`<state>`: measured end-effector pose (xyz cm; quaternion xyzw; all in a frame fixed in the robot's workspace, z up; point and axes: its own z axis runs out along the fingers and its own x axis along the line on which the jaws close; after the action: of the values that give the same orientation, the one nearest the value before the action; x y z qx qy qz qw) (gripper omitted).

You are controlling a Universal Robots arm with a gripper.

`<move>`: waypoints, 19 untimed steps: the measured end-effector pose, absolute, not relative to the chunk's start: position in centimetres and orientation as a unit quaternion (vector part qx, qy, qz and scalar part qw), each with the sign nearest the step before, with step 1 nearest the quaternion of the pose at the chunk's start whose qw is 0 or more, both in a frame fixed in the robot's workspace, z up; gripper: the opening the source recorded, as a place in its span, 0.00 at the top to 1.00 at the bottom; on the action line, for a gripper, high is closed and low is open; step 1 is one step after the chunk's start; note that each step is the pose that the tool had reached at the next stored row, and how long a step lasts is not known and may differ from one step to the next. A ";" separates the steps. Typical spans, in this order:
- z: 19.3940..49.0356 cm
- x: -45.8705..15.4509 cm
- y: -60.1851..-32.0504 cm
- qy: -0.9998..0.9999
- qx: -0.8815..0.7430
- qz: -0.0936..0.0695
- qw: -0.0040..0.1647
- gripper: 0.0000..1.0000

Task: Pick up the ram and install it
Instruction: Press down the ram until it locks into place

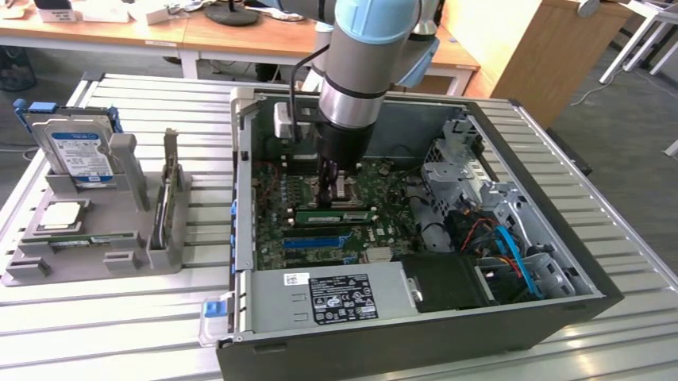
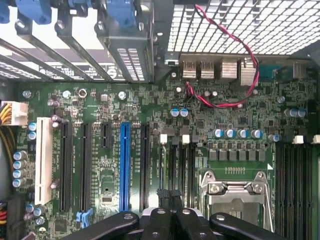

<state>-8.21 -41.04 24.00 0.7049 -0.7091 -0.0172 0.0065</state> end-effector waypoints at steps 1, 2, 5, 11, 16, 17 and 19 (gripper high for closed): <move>24.0 -8.2 -41.0 -0.709 0.705 -0.017 0.007 0.89; 24.0 -8.2 -41.0 -0.709 0.705 -0.017 0.007 0.89; 24.0 -8.2 -41.0 -0.709 0.705 -0.017 0.007 0.89; 24.0 -8.3 -41.3 -0.709 0.705 -0.017 0.007 0.89; 23.9 -8.3 -41.3 -0.709 0.705 -0.017 0.006 0.89; 23.9 -8.3 -41.3 -0.709 0.705 -0.017 0.007 0.89; 23.7 -8.3 -41.3 -0.709 0.705 -0.017 0.007 0.89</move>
<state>-8.29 -41.30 23.74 0.7049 -0.7090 -0.0172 0.0066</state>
